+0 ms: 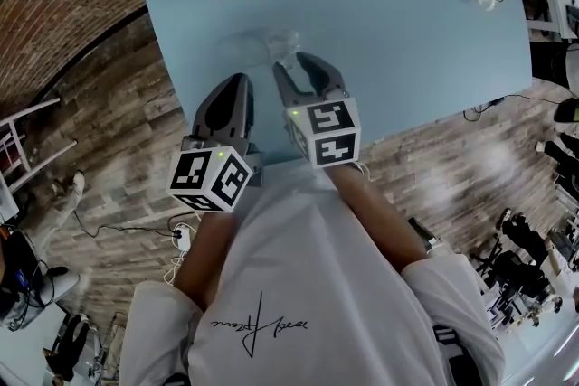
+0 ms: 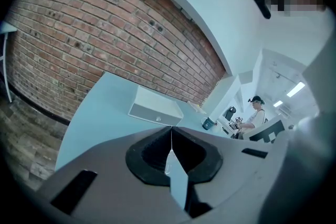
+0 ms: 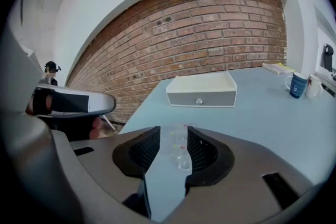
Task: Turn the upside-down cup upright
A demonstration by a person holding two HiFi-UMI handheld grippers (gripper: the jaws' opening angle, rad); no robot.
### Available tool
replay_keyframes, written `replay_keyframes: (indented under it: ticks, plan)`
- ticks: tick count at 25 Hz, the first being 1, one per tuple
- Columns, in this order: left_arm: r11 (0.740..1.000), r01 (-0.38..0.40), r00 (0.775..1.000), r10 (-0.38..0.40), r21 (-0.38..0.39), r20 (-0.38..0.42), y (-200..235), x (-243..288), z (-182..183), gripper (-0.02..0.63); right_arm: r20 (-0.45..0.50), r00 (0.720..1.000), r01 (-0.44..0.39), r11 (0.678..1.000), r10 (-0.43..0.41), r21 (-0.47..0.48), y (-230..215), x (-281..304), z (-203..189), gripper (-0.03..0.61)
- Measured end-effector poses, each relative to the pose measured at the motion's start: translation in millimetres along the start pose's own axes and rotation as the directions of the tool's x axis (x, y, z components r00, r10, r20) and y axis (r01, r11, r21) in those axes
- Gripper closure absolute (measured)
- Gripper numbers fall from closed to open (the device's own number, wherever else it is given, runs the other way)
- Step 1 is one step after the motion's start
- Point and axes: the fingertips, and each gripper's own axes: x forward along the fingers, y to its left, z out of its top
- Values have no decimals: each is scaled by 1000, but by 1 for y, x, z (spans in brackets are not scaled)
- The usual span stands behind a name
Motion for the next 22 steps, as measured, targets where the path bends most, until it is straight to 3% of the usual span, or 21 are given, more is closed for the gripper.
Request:
replay_keyframes:
  ticks: [22]
  plan:
    - [996,-63,998,64,-59,13,24,-7,-3,603,-73,989,125,990,-129,-59,-13,23,-12,362]
